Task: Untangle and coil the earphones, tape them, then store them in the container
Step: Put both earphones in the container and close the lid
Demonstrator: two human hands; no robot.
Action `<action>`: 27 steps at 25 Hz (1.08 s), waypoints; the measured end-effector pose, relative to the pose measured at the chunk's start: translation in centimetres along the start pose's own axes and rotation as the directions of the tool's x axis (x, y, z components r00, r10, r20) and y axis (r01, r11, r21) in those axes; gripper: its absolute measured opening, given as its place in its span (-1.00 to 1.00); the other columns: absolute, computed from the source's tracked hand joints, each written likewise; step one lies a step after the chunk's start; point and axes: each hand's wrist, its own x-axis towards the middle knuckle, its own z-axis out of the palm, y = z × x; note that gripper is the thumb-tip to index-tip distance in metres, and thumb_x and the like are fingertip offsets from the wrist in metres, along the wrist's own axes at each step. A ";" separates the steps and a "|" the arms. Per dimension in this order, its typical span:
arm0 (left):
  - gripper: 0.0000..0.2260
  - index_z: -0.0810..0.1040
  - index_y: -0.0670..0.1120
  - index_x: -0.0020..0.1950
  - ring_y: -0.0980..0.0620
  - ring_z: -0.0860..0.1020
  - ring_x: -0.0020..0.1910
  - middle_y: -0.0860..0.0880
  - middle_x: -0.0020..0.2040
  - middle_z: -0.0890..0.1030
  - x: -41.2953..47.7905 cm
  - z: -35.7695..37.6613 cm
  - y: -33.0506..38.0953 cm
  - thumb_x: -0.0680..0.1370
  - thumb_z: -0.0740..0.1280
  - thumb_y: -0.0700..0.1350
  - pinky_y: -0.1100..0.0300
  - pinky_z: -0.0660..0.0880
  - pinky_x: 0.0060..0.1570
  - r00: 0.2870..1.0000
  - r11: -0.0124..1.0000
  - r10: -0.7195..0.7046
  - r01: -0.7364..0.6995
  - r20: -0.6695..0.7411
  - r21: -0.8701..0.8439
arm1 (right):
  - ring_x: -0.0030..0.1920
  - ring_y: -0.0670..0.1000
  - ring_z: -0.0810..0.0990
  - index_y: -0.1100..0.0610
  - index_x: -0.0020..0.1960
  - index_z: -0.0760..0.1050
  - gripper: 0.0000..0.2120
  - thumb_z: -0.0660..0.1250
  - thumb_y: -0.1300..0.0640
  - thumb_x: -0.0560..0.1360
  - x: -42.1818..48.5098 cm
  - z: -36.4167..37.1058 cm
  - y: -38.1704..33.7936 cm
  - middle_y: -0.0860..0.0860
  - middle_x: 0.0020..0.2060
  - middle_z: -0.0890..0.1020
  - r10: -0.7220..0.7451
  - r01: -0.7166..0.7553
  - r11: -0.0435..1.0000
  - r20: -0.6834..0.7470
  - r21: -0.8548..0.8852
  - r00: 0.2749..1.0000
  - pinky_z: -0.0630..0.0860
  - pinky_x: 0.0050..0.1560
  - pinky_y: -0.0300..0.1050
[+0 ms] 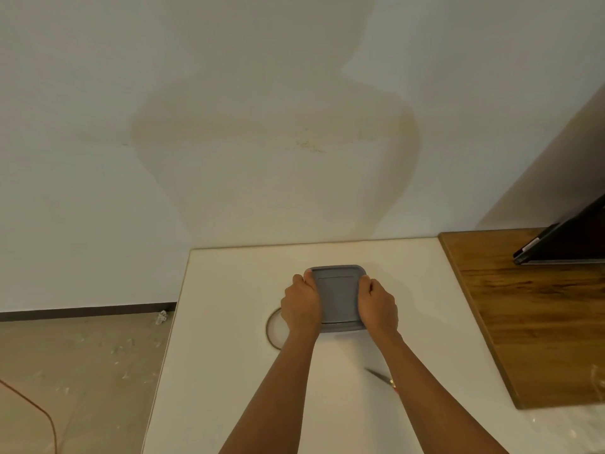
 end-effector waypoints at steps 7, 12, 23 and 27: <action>-0.52 0.54 -0.24 0.06 -0.23 0.56 0.03 -0.23 0.02 0.62 0.6 -0.7 -0.1 0.67 -0.09 0.02 0.13 0.29 -0.13 0.995 0.991 0.097 -0.094 -0.024 0.098 | -0.11 0.19 0.56 0.15 -0.11 0.40 -0.49 -0.06 -0.25 0.58 0.0 0.0 -0.7 0.12 -0.18 0.58 -0.036 0.039 0.994 0.029 -0.098 0.999 0.49 -0.08 0.04; -0.67 0.42 -0.21 0.14 -0.19 0.56 0.00 -0.18 0.05 0.59 -0.2 -0.1 -0.4 0.68 -0.06 -0.07 0.15 0.28 -0.19 0.988 0.958 0.152 -0.146 -0.006 0.247 | -0.12 0.20 0.55 0.16 -0.07 0.32 -0.54 0.00 -0.25 0.57 -0.2 -0.4 -0.1 0.11 -0.18 0.55 -0.047 0.053 0.997 0.091 -0.063 0.995 0.47 -0.12 0.05; -0.53 0.54 -0.19 0.01 -0.18 0.57 -0.06 -0.17 -0.06 0.62 -0.1 0.4 -0.4 0.66 -0.06 0.06 0.14 0.33 -0.17 0.996 0.997 0.079 -0.078 -0.052 0.022 | -0.33 0.05 0.44 0.14 -0.37 0.28 -0.51 0.01 -0.13 0.62 -0.5 0.1 0.3 0.01 -0.43 0.45 -0.080 0.082 0.995 -0.046 0.057 0.996 0.39 -0.23 -0.04; -0.54 0.52 -0.18 -0.03 -0.13 0.54 -0.15 -0.15 -0.10 0.62 -0.3 0.2 -0.4 0.66 -0.06 0.07 0.13 0.34 -0.20 0.995 0.996 0.088 -0.086 -0.048 0.035 | -0.32 0.06 0.46 0.14 -0.37 0.31 -0.50 0.00 -0.16 0.61 -0.3 0.1 0.6 0.02 -0.42 0.47 -0.072 0.075 0.995 -0.050 0.060 0.996 0.41 -0.22 -0.03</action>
